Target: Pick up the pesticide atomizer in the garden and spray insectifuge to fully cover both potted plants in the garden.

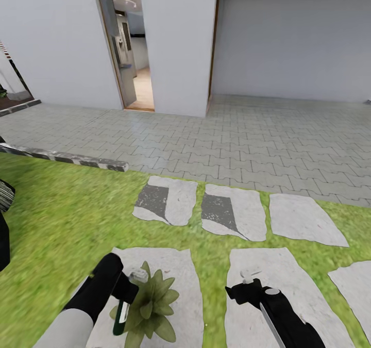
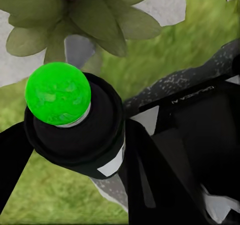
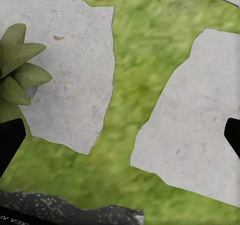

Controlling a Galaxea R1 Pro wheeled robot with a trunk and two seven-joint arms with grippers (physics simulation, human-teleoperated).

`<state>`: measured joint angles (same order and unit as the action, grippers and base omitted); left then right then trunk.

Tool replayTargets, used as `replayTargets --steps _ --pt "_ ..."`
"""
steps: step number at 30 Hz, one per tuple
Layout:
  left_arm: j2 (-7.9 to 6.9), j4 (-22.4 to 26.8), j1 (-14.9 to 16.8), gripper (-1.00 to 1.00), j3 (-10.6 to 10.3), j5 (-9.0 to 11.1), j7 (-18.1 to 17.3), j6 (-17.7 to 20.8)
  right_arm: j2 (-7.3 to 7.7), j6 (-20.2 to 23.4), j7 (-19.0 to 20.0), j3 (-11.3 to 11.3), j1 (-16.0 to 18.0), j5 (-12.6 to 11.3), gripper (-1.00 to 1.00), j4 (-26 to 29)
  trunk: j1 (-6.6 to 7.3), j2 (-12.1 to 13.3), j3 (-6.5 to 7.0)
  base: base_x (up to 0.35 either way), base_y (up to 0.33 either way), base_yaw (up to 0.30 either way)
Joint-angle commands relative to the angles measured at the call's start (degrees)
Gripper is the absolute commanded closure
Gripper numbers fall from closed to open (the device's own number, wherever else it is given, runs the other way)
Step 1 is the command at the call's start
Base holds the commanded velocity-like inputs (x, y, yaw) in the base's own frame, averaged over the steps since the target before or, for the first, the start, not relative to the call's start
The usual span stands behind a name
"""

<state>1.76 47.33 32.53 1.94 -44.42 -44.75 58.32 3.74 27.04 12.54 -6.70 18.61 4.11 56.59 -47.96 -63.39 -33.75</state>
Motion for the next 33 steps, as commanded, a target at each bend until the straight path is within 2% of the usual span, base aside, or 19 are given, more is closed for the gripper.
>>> replayTargets --steps 1,19,24,26,28,30,33 --pt "0.12 -0.4 0.3 1.0 0.2 -0.7 -0.5 0.1 0.04 0.3 0.3 -0.1 0.0 0.5 -1.0 0.1 0.0 0.0 -0.05 0.0 0.0 0.0" --pt "0.12 -1.0 0.5 1.0 0.5 -0.6 -0.5 0.0 -0.57 0.3 0.2 -0.4 0.0 0.6 -1.0 0.1 0.0 0.0 -0.05 0.0 0.0 0.0" --pt "0.63 -1.2 0.4 1.0 0.5 -0.6 -0.5 0.0 -0.49 0.3 0.2 -0.2 0.0 0.5 -1.0 0.0 0.0 0.0 -0.05 0.0 0.0 0.0" --pt "0.89 -4.2 0.5 1.0 0.7 -0.6 -0.5 0.0 -0.42 0.3 0.1 -0.2 -0.1 0.5 -1.0 0.0 0.0 0.0 -0.05 0.0 0.0 0.0" --pt "1.31 -10.2 1.0 1.0 0.8 -0.5 -0.5 0.1 -0.46 0.3 0.1 -0.2 -0.2 0.5 -1.0 0.1 0.0 0.0 -0.05 0.0 0.0 0.0" --pt "1.43 -14.5 2.9 1.0 0.8 -0.5 -0.5 0.1 -0.5 0.3 -0.6 -0.1 -0.2 0.7 -1.0 0.1 0.0 0.0 -0.05 0.0 0.0 0.0" --pt "1.54 -19.0 6.0 1.0 0.8 -0.5 -0.5 0.1 -0.55 0.4 -6.3 -0.1 -0.2 0.8 -1.0 0.1 0.0 0.0 -0.05 0.0 0.0 0.0"
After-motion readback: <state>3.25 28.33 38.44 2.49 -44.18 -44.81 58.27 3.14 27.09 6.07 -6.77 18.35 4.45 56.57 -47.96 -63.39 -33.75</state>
